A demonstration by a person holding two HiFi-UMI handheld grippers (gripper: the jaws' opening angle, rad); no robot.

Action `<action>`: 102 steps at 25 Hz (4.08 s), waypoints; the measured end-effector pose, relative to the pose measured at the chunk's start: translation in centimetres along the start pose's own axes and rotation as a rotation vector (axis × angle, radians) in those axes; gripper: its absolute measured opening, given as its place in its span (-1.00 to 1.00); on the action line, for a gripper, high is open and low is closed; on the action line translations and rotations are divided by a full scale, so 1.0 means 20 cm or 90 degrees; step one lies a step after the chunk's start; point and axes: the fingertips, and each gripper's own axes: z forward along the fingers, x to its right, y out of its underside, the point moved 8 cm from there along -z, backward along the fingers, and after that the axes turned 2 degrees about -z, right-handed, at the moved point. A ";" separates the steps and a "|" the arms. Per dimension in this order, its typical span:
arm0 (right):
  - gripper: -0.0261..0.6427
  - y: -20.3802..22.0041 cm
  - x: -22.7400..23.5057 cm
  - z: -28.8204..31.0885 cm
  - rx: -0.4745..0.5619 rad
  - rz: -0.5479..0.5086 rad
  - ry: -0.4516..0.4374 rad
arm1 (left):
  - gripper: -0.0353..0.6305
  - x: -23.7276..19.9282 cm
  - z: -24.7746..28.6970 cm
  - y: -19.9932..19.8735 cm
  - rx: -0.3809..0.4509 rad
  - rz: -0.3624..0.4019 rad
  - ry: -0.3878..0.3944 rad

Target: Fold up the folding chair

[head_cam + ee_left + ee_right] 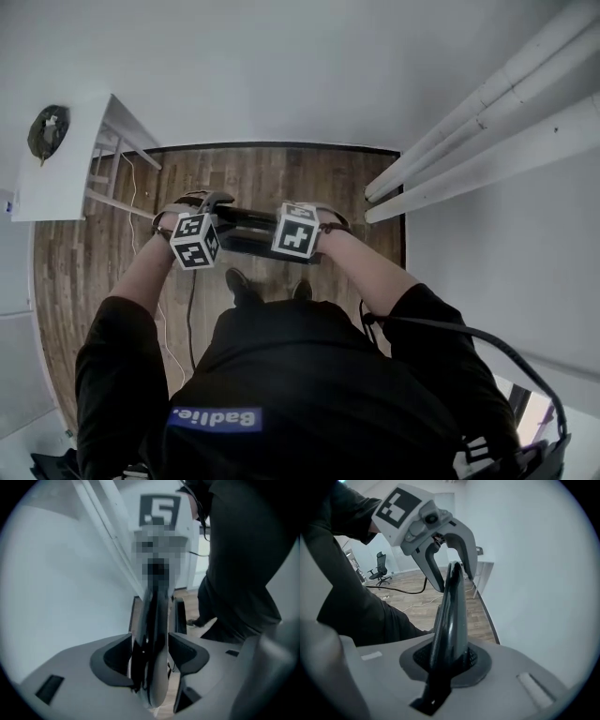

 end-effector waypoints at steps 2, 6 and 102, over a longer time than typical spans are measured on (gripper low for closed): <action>-0.78 -0.01 0.01 0.01 0.000 0.003 -0.001 | -0.19 0.00 0.05 0.04 -0.013 0.048 0.031; -0.79 -0.01 0.05 0.02 -0.003 0.009 -0.010 | -0.40 -0.06 0.05 0.07 0.028 0.045 0.074; -0.72 -1.03 2.64 0.43 -0.027 -0.037 0.013 | -0.53 -2.61 0.43 1.25 0.068 -0.127 0.187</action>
